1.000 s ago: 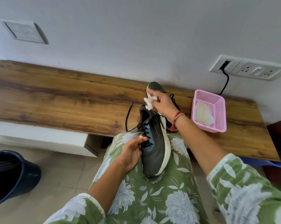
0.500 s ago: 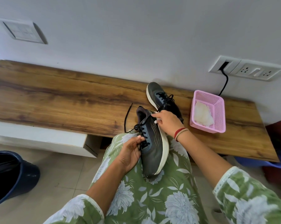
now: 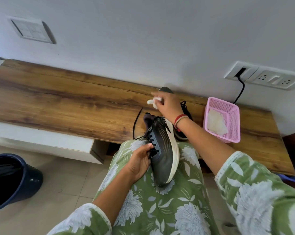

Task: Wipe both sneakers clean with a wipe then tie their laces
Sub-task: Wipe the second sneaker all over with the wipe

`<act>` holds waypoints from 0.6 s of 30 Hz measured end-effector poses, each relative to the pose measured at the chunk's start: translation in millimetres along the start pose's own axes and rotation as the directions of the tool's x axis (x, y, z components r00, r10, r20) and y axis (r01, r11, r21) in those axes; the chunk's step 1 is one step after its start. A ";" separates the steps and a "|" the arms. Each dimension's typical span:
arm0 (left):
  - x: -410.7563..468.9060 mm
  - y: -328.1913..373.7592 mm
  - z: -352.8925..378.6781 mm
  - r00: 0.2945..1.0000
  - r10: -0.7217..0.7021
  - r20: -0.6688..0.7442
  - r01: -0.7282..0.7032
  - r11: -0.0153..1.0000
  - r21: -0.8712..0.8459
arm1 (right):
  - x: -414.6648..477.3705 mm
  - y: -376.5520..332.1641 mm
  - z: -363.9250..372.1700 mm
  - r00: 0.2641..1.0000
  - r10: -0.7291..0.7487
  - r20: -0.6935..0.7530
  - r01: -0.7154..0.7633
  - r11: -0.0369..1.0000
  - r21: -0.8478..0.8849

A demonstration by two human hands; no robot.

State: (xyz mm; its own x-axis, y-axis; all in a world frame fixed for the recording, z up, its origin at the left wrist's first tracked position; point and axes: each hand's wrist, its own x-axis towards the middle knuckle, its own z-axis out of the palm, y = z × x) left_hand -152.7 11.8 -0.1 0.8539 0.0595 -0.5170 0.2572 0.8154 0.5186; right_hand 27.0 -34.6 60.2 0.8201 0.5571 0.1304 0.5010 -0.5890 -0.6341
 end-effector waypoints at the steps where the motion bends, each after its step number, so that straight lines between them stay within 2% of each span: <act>1: -0.4 0.0 0.3 1.000 -0.001 -0.007 0.001 1.000 0.003 | 4.0 -4.1 -2.3 0.999 -0.016 -0.036 0.018 0.999 0.046; 3: -0.7 -0.6 0.0 1.000 0.003 0.005 -0.003 1.000 0.003 | 4.0 -3.3 -4.7 0.997 -0.003 -0.082 0.008 0.998 0.064; 7: 0.3 -0.4 -0.1 1.000 0.009 0.025 -0.009 1.000 -0.005 | -23.2 21.1 -8.1 0.970 0.198 -0.138 -0.194 0.980 0.048; 11: 1.6 -2.8 -1.7 1.000 -0.001 0.015 0.001 1.000 0.009 | -50.2 48.5 -1.4 0.918 0.393 -0.060 -0.396 0.917 -0.048; 15: 1.5 -1.0 -1.2 0.999 0.012 0.038 -0.012 1.000 -0.001 | -56.4 46.4 14.6 0.947 0.322 -0.005 -0.322 0.946 -0.036; 18: 4.2 -3.0 -3.5 1.000 -0.002 0.031 0.002 1.000 0.001 | -59.4 41.2 22.5 0.970 0.239 0.041 -0.234 0.967 -0.097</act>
State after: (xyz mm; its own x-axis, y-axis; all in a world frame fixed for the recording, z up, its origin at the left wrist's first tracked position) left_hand -151.5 11.6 -6.3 0.8672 0.0398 -0.4963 0.2591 0.8152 0.5181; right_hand -7.3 -78.8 9.2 0.9039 0.4240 -0.0561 0.3196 -0.7569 -0.5701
